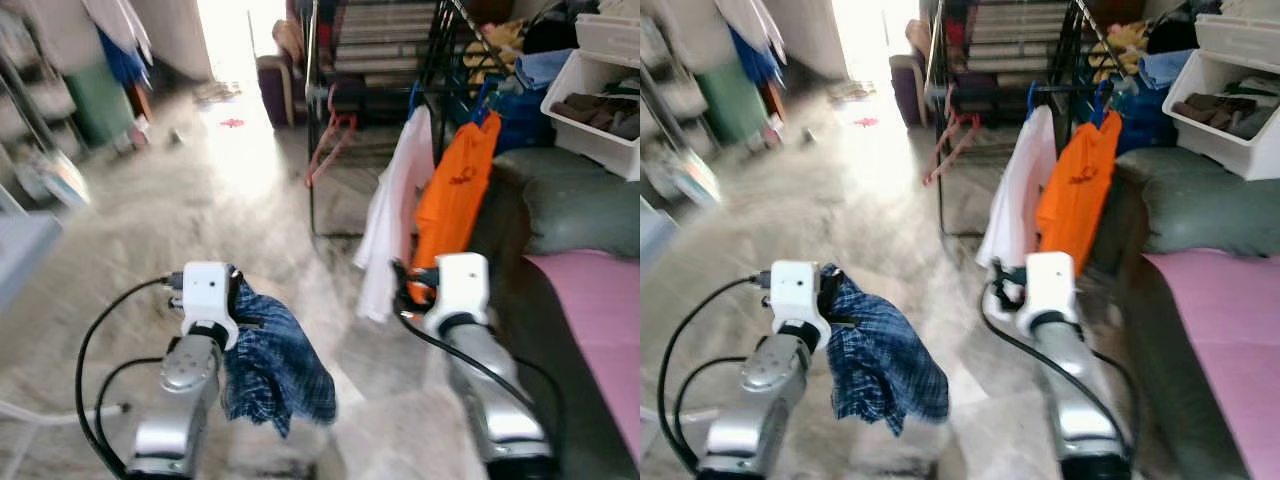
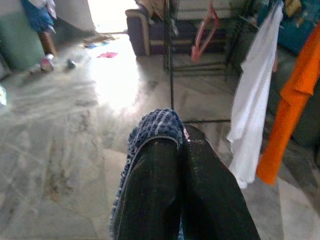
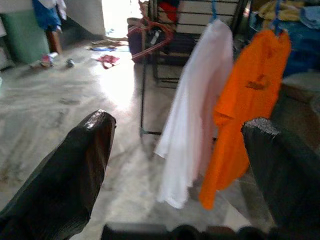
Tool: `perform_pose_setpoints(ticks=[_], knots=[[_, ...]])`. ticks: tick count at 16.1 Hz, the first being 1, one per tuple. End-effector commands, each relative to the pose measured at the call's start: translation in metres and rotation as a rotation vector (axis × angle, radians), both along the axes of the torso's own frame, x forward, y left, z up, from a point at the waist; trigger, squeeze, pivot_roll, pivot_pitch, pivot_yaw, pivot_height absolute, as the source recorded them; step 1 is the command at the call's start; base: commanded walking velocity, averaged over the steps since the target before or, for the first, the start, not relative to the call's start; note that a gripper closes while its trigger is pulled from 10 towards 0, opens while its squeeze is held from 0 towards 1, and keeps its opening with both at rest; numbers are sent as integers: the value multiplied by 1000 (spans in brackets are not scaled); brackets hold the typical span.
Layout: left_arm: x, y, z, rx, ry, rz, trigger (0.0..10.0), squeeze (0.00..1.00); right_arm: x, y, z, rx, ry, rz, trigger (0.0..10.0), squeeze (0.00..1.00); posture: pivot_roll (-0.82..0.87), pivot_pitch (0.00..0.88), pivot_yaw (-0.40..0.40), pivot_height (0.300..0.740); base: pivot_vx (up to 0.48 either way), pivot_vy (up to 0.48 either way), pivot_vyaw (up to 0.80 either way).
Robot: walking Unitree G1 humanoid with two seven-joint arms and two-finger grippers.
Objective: Hang hanger
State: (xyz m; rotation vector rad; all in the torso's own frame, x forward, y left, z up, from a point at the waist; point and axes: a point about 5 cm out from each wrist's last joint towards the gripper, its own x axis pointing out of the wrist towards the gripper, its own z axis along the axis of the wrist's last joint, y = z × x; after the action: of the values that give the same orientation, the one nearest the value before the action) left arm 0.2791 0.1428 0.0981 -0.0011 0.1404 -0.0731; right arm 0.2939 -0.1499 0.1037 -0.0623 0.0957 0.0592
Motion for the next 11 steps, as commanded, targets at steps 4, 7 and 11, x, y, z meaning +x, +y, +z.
perform_pose_setpoints(ticks=[4,7,11], knots=[[4,8,1,10,-14,38,10000,0,0,4,-1,16,7,20,10000,0,-8,2,17,740,0,65,0],[4,4,1,3,-16,33,10000,0,0,4,-1,17,7,20,10000,0,-9,1,17,740,0,435,0],[5,5,2,21,-30,35,10000,0,0,3,-1,17,5,15,10000,0,-10,1,21,740,0,360,0]])
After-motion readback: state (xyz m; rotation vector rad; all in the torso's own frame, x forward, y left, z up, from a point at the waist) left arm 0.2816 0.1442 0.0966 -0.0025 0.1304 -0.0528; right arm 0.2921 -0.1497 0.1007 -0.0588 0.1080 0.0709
